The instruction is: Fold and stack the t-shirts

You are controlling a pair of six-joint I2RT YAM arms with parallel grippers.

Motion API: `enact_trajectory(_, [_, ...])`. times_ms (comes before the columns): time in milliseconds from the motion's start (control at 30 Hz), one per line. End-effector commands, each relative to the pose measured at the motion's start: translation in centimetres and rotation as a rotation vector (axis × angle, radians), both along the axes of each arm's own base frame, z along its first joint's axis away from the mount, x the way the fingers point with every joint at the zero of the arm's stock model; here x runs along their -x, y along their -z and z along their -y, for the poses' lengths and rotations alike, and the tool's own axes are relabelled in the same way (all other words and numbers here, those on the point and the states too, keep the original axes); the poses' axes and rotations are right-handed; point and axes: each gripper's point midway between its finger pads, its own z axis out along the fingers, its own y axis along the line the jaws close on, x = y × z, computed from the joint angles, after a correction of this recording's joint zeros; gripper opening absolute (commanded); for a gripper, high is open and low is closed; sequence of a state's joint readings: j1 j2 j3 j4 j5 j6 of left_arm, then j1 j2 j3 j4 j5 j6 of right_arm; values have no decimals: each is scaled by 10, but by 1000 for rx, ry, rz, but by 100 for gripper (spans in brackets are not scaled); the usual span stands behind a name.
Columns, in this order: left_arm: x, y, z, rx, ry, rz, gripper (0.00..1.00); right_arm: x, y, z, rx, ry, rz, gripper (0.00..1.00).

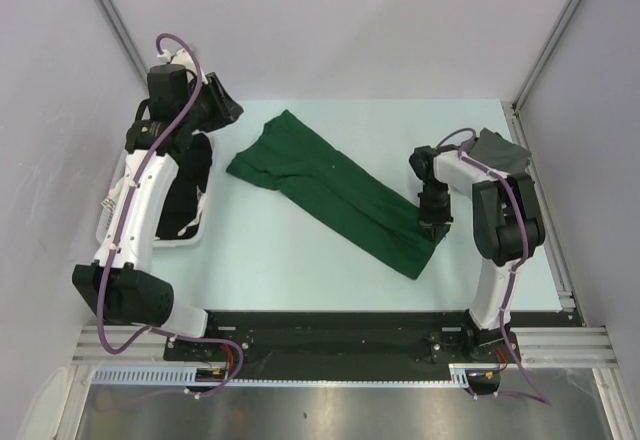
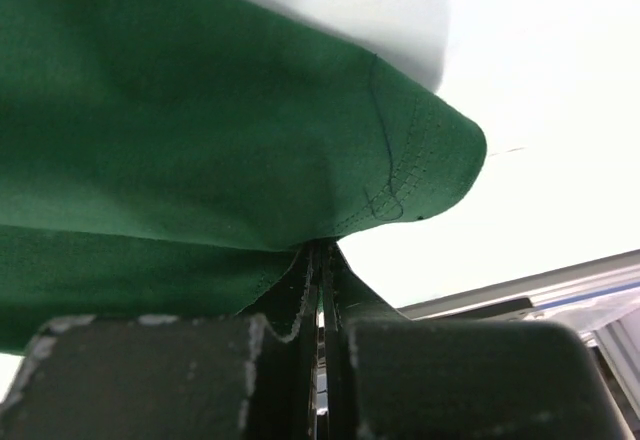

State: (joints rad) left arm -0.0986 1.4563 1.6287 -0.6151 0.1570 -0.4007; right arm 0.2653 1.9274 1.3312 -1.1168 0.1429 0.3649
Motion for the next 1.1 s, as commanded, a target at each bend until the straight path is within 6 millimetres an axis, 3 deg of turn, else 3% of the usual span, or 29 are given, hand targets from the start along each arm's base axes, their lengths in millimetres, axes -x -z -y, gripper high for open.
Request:
enact_trajectory(0, [0,-20,2,4,2,48,44,1,1,24,79,-16,-26,0])
enact_trajectory(267, [2,-21,1,-3,0,45,45,3,11,28,96,-32,-62,0])
enact_trajectory(467, [4,-22,2,-3,3,48,45,3,6,28,91,-31,-51,22])
enact_trajectory(600, [1,-14,3,-1,10,33,46,-5,-13,29,91,-26,-1,27])
enact_trajectory(733, [2,12,7,-7,20,-19,45,-29,-50,27,92,-26,92,30])
enact_trajectory(767, [1,17,7,-11,20,-27,46,-51,-71,22,74,-20,174,31])
enact_trajectory(833, [1,39,6,-25,12,-68,46,-68,-93,18,68,-34,226,32])
enact_trajectory(867, [-1,46,5,-31,9,-78,47,-91,-118,11,48,-37,316,33])
enact_trajectory(933, [-3,63,1,-42,-15,-107,48,-113,-138,0,35,-79,383,33])
enact_trajectory(967, [-4,70,1,-46,-18,-122,49,-132,-162,-9,11,-96,473,33])
enact_trajectory(1067, [-8,93,-1,-52,-35,-171,49,-166,-172,-28,-31,-141,570,34])
